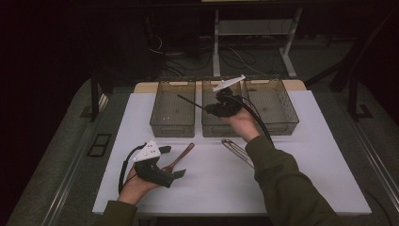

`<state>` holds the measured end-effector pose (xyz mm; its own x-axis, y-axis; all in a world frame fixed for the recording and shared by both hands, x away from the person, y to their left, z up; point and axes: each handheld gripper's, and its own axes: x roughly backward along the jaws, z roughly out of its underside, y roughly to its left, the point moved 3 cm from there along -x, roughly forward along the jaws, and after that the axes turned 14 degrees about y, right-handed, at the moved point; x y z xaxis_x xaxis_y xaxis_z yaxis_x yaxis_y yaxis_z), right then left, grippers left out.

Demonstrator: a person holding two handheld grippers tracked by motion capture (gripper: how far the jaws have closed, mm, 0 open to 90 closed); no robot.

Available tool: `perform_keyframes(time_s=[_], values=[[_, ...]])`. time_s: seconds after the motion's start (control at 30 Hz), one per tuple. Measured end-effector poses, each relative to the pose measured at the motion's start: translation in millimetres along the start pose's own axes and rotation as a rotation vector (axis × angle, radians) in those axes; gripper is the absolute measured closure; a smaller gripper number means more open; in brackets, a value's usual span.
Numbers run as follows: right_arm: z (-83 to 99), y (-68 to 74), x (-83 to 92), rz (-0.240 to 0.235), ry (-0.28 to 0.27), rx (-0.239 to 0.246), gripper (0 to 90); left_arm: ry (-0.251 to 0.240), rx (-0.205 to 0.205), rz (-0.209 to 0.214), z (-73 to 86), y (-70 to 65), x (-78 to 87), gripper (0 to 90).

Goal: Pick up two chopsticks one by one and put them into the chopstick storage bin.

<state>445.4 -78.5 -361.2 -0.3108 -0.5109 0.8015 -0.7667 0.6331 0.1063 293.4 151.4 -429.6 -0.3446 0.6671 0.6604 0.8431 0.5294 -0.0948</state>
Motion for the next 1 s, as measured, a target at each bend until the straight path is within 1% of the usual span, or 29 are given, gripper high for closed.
perform_keyframes(time_s=[0.07, 0.13, 0.2, 0.27, 0.4, 0.5, 0.6, 0.77, 0.83, 0.87, 0.9, 0.97, 1.0], values=[[-6.4, 2.0, -8.5, -0.002, 0.007, 0.001, 85.2, -0.001, 0.001, 0.001, 0.0, 0.2, 0.3, 0.0], [-13.0, 4.0, -17.1, 0.008, 0.021, -0.003, 85.2, -0.001, -0.003, 0.001, 0.0, 0.5, 0.5, 0.0], [-18.2, 4.5, -22.8, 0.006, 0.025, -0.006, 85.2, -0.005, 0.001, 0.004, -0.1, 0.1, 0.3, 0.0], [-23.7, 5.3, -29.0, 0.015, 0.035, -0.009, 85.2, -0.009, 0.006, 0.01, -0.2, -0.5, 0.1, 0.0], [-34.7, 7.7, -41.9, 0.021, 0.048, -0.025, 85.1, -0.008, -0.001, 0.01, -0.3, 0.3, 0.6, 0.0], [-42.4, 7.4, -51.9, 0.031, 0.061, -0.035, 85.2, -0.011, 0.0, 0.014, -0.6, -0.4, 0.6, 0.0], [-48.7, 7.8, -61.3, 0.033, 0.073, -0.045, 85.1, -0.011, -0.01, 0.014, -0.9, -0.4, 1.0, 0.0], [-60.9, 8.6, -77.8, 0.04, 0.083, -0.051, 85.1, -0.015, -0.004, 0.021, -0.8, -0.1, 1.4, 0.0], [-65.4, 9.4, -82.3, 0.042, 0.087, -0.049, 85.1, -0.017, -0.002, 0.022, -1.0, -0.1, 1.4, 0.0], [-70.6, 10.7, -86.3, 0.042, 0.089, -0.054, 85.1, -0.017, -0.004, 0.024, -1.1, -0.1, 1.2, 0.0], [-70.6, 10.7, -86.3, 0.042, 0.089, -0.054, 85.1, -0.018, -0.003, 0.024, -1.3, -0.3, 1.1, 0.0], [-78.0, 13.2, -91.3, 0.048, 0.094, -0.053, 85.1, -0.019, -0.002, 0.027, -1.5, -0.7, 0.7, 0.0], [-78.0, 13.2, -91.3, 0.048, 0.094, -0.053, 85.1, -0.019, -0.003, 0.027, -1.6, -0.8, 0.7, 0.0]])
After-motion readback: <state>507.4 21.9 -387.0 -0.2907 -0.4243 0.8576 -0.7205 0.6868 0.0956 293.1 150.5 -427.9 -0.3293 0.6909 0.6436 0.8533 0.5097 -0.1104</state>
